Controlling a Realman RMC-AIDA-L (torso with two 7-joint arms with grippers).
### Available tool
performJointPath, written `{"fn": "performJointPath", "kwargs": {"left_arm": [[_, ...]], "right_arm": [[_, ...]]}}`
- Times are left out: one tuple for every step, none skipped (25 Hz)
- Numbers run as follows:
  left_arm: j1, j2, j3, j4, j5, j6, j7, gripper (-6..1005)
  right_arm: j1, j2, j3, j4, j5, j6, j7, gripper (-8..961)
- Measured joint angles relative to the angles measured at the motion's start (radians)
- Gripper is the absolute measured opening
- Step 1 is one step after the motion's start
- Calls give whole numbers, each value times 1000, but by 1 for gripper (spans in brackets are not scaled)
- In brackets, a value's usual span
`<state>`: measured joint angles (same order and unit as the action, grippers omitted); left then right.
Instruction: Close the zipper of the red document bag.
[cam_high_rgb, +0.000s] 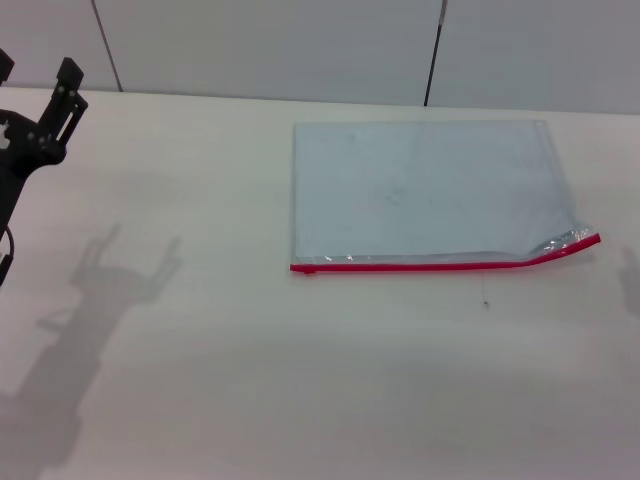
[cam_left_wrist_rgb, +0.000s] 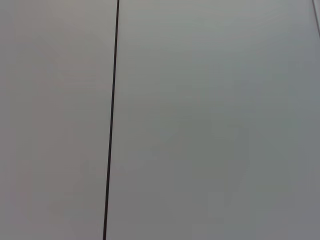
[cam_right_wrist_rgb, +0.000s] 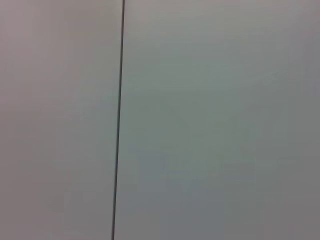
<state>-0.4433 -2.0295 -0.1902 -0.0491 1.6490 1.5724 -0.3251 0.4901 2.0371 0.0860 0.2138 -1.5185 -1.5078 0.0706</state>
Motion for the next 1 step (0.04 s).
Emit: {"fn": "performJointPath", "kwargs": {"left_arm": [[0, 0, 0, 0, 0, 0, 0, 802]], "right_arm": [[0, 0, 0, 0, 0, 0, 0, 530]]}}
